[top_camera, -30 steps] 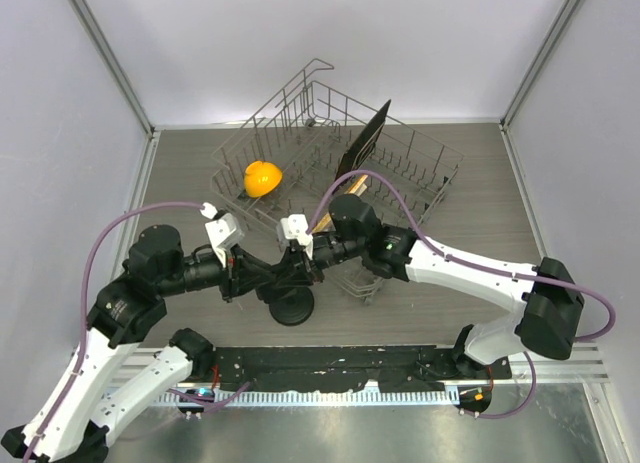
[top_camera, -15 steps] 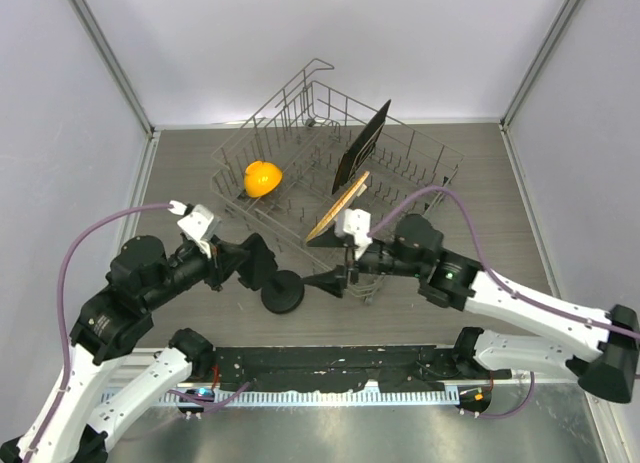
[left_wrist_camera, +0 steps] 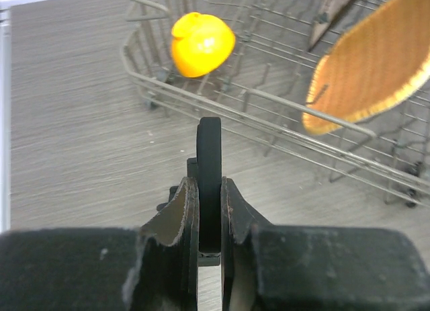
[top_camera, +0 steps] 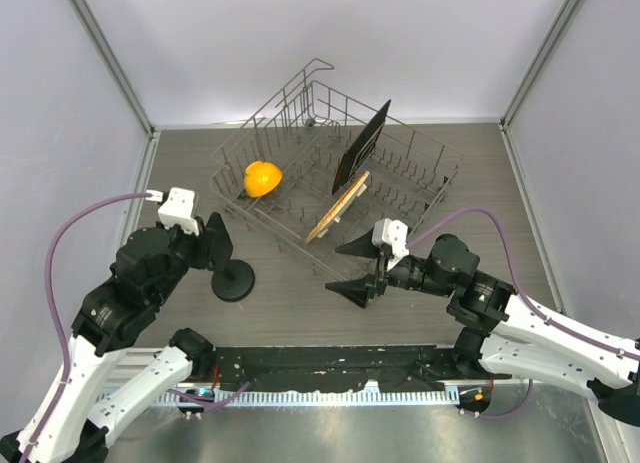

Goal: Place the phone on the phone stand

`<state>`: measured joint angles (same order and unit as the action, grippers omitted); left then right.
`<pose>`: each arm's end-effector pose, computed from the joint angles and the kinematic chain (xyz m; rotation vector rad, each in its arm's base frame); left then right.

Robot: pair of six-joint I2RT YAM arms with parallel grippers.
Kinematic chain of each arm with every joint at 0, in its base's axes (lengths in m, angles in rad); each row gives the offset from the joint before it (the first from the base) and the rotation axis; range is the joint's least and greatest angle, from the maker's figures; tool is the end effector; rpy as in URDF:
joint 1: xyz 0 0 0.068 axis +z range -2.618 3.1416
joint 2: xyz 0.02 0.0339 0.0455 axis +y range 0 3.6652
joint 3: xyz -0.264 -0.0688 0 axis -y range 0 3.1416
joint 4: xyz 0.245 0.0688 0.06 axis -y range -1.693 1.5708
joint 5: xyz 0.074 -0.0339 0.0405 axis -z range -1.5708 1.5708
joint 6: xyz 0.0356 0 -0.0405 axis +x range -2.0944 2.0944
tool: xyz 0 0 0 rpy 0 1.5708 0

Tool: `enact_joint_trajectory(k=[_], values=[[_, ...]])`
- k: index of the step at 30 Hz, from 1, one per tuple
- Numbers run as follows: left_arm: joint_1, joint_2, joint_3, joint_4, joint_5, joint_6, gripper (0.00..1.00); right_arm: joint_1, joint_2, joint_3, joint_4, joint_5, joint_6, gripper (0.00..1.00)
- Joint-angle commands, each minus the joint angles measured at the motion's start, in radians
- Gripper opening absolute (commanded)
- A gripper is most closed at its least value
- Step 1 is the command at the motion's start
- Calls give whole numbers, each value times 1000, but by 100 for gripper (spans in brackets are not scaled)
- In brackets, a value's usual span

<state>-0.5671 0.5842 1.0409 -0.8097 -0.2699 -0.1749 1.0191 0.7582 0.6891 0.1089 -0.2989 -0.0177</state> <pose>0.0851 -0.0429 0.3836 0.1947 1.9079 -0.2411 0.0879 0.1629 0.3423 -1.0132 1.2689 1.0133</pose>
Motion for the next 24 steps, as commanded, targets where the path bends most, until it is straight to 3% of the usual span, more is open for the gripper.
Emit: enact_joint_trajectory(k=[1, 10, 15, 24], values=[[3, 23, 76, 130, -309, 14, 0, 4, -37, -8, -26, 32, 16, 78], [3, 3, 70, 95, -690, -6, 0, 6, -73, -39, -11, 6, 65, 78], [3, 49, 120, -66, -934, -142, 0, 6, -77, -39, -12, -6, 84, 78], [4, 71, 163, -295, -1075, -405, 0, 6, -97, -36, -23, -19, 102, 78]])
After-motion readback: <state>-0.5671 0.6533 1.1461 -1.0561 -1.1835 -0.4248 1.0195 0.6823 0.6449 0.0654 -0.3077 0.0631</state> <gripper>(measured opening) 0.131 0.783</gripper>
